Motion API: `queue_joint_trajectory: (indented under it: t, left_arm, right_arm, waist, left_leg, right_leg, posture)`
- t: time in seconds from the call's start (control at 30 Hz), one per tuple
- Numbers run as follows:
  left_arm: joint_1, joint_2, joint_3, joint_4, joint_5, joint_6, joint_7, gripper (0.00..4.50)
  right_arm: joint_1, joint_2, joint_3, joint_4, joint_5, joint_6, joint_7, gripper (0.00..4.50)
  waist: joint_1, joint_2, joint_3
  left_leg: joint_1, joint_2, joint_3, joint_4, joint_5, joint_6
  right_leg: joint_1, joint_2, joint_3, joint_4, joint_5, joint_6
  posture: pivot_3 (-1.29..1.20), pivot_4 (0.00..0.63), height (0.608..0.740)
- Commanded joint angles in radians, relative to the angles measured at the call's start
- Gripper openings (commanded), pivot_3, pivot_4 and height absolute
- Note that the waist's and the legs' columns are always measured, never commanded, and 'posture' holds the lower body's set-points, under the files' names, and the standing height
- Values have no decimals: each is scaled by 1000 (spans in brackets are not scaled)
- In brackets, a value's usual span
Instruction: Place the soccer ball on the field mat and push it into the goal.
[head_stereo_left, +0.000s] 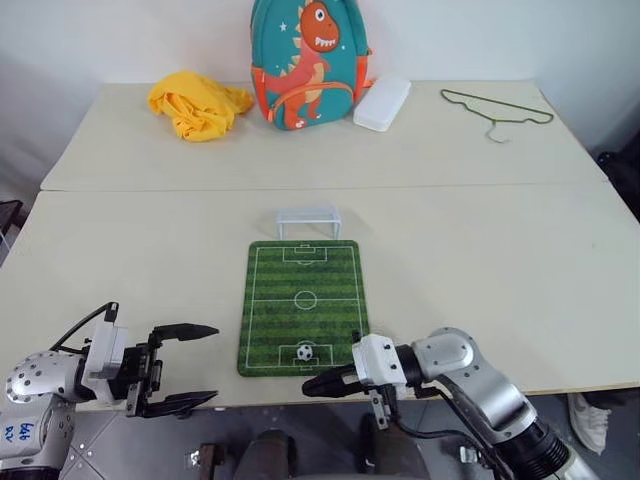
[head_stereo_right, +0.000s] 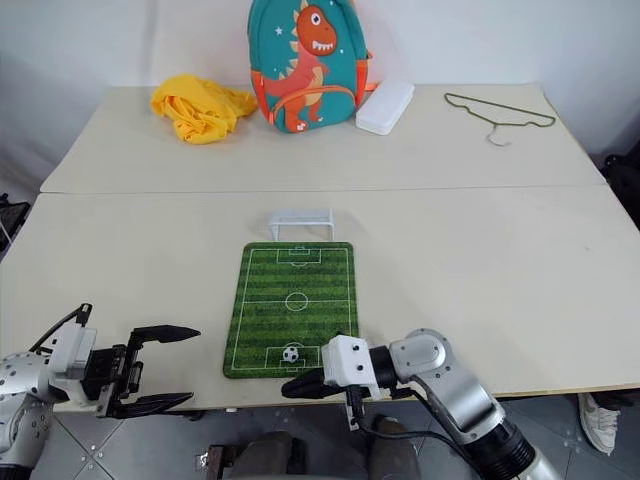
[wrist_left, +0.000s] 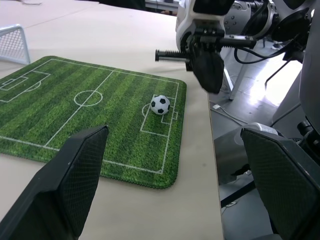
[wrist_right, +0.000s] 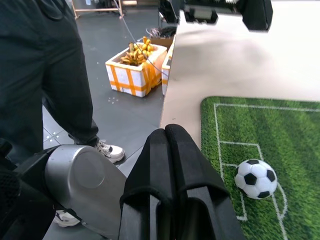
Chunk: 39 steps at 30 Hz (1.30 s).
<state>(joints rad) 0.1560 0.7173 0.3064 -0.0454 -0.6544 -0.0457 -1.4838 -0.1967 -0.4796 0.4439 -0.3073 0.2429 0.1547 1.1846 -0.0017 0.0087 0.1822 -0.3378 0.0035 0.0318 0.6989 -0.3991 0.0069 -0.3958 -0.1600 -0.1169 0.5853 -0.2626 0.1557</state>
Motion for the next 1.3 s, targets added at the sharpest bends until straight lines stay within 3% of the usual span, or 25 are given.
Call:
queue_joint_trajectory:
  t: [0.03, 0.33, 0.47, 0.67, 0.9, 1.03, 1.13, 1.3]
  left_arm:
    - [6, -13, -1, -54, 6, -9, 31, 4500]
    - [-1, -31, 0, -77, 17, 12, 124, 4500]
    - [-14, -44, 8, -88, 5, 40, 185, 4500]
    - [-54, -117, 61, -111, -10, 109, 414, 4500]
    - [-87, -121, 89, -66, 55, 62, 498, 4500]
    - [-97, -115, 77, -61, 82, 59, 514, 4500]
    - [-100, -111, 44, -60, 160, 85, 582, 4500]
    - [-97, -110, 27, -63, 171, 37, 539, 4500]
  right_arm:
    - [-26, 38, 47, 10, -31, 14, -37, 15]
    - [-92, 171, 74, 200, -132, -29, -180, 15]
    - [-108, 188, 9, 225, -137, -46, -254, 15]
    - [-177, 168, -179, 237, -125, 0, -401, 15]
    - [-41, 73, -272, 61, -20, 56, -347, 15]
    - [88, -19, -383, -15, 115, -69, -200, 15]
    - [216, -98, -534, 36, 184, -192, -104, 15]
    - [328, -197, -691, 124, 229, -278, -15, 15]
  waist:
    - [-1, 0, 0]
    - [-5, 0, 0]
    - [-5, 0, 0]
    - [-4, 0, 0]
    - [-3, 0, 0]
    - [1, 0, 0]
    - [8, 0, 0]
    - [4, 0, 0]
  left_leg:
    - [0, 0, 0, 0, 0, 0]
    - [0, 1, 1, 0, 0, 0]
    - [1, 1, 1, 0, 0, 0]
    - [0, 1, 0, 0, 0, 0]
    - [0, 2, 2, -2, -1, -1]
    - [0, 2, 3, -1, -2, 0]
    - [1, 2, 2, -1, -2, 0]
    - [2, 4, 4, -1, -2, 1]
  right_leg:
    - [0, 0, 0, 0, 0, 0]
    - [-1, 1, 0, 0, 0, 0]
    - [-1, 1, 0, 1, 0, -1]
    - [-1, 1, 0, 1, 0, -1]
    - [-2, 3, 0, 0, -1, -1]
    - [-1, 3, 0, -1, 0, -1]
    - [0, 3, 0, -2, 0, -1]
    - [0, 3, 1, -2, 0, 0]
  posture:
    - [0, 150, 740]
    - [0, 150, 740]
    - [0, 150, 740]
    - [0, 150, 740]
    - [0, 150, 740]
    - [0, 150, 740]
    - [0, 150, 740]
    - [0, 150, 740]
